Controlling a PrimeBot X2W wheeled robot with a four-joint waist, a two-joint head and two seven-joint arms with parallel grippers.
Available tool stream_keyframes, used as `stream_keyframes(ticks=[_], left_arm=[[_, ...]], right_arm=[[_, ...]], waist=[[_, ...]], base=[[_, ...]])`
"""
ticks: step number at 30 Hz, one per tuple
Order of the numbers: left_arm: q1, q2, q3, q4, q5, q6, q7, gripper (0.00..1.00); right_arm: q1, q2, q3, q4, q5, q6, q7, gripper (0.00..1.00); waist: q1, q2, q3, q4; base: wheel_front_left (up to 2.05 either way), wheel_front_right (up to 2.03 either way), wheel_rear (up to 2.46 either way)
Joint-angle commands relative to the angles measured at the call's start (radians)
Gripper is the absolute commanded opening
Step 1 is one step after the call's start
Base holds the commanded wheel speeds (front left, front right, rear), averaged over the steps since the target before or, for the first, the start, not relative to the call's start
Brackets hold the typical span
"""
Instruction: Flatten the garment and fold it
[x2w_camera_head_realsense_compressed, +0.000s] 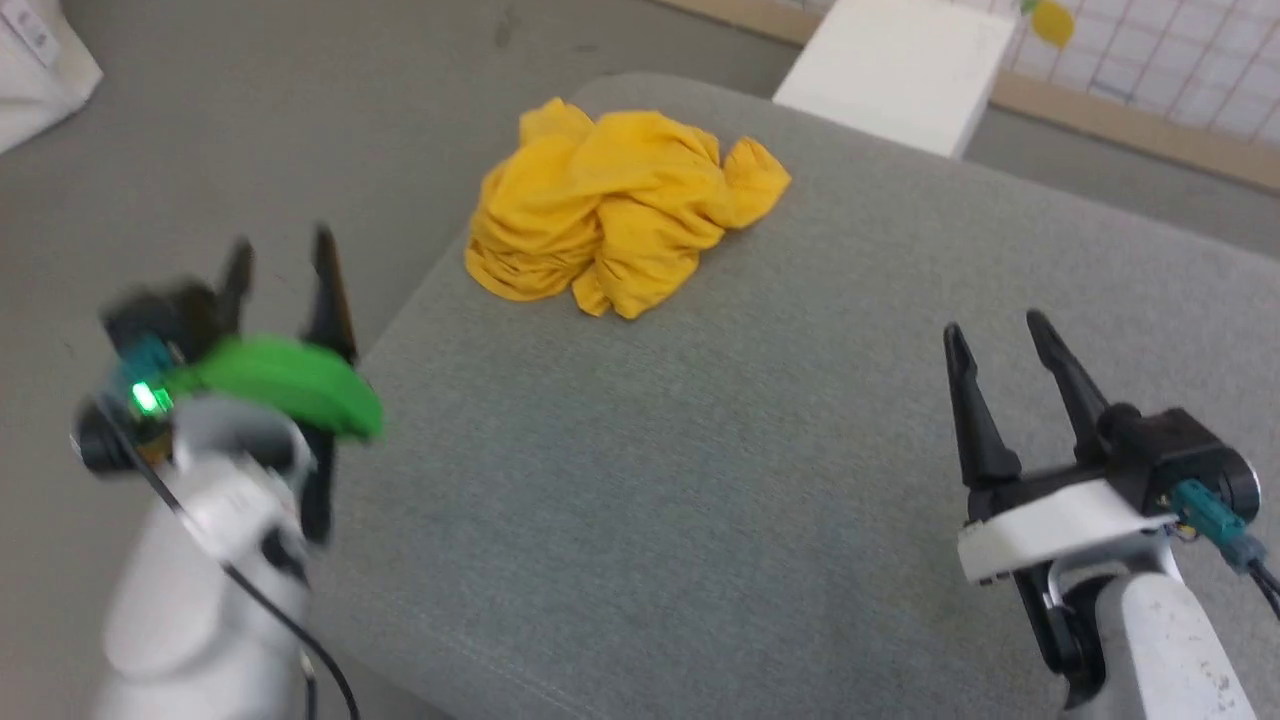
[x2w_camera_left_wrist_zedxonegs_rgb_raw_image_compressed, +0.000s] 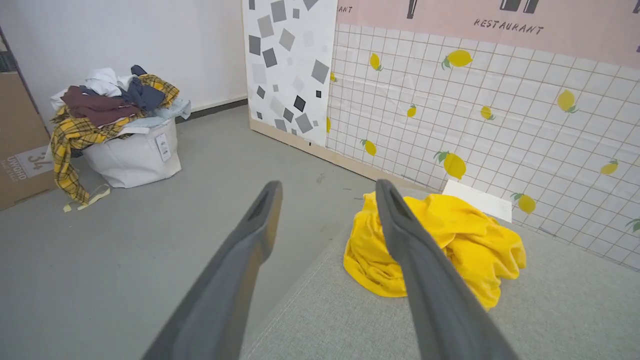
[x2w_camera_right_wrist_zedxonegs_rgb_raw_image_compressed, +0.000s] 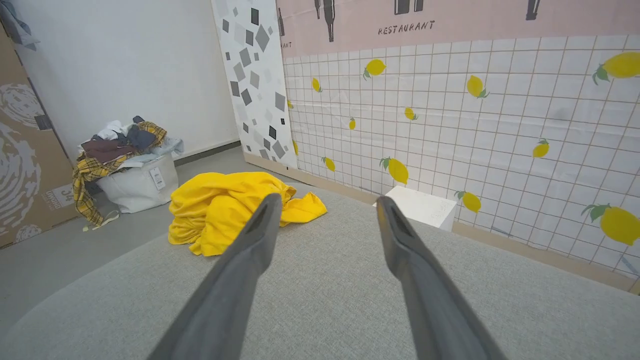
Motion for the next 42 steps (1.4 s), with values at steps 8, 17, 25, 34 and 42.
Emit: stream_keyframes(ticks=[8, 17, 25, 34, 42], left_arm=[[-0.313, 0.119, 0.085, 0.137, -0.133, -0.06, 0.248, 1.0], [-0.434, 0.185, 0.249, 0.253, -0.346, 0.033, 0.569, 1.0], [-0.291, 0.223, 0.232, 0.211, -0.364, 0.173, 0.854, 1.0], [-0.18, 0.242, 0.217, 0.091, -0.338, 0.16, 0.837, 0.0], [-0.254, 0.285, 0.17, 0.078, -0.167, 0.043, 0.437, 0.0]], right_arm=[[-0.094, -0.001, 0.021, -0.011, -0.008, -0.002, -0.013, 1.0], [-0.168, -0.001, 0.05, 0.022, 0.039, -0.002, -0.065, 1.0], [-0.178, -0.001, 0.051, 0.063, 0.062, -0.002, -0.096, 1.0], [-0.174, -0.001, 0.045, 0.107, 0.067, -0.002, -0.108, 1.0], [-0.093, -0.001, 0.015, 0.147, 0.073, -0.002, -0.11, 1.0]], waist=[[0.0, 0.0, 0.339, -0.298], [0.0, 0.0, 0.487, -0.472], [0.0, 0.0, 0.509, -0.519], [0.0, 0.0, 0.388, -0.493], [0.0, 0.0, 0.156, -0.466]], base=[[0.0, 0.0, 0.0], [0.0, 0.0, 0.0], [0.0, 0.0, 0.0], [0.0, 0.0, 0.0], [0.0, 0.0, 0.0]])
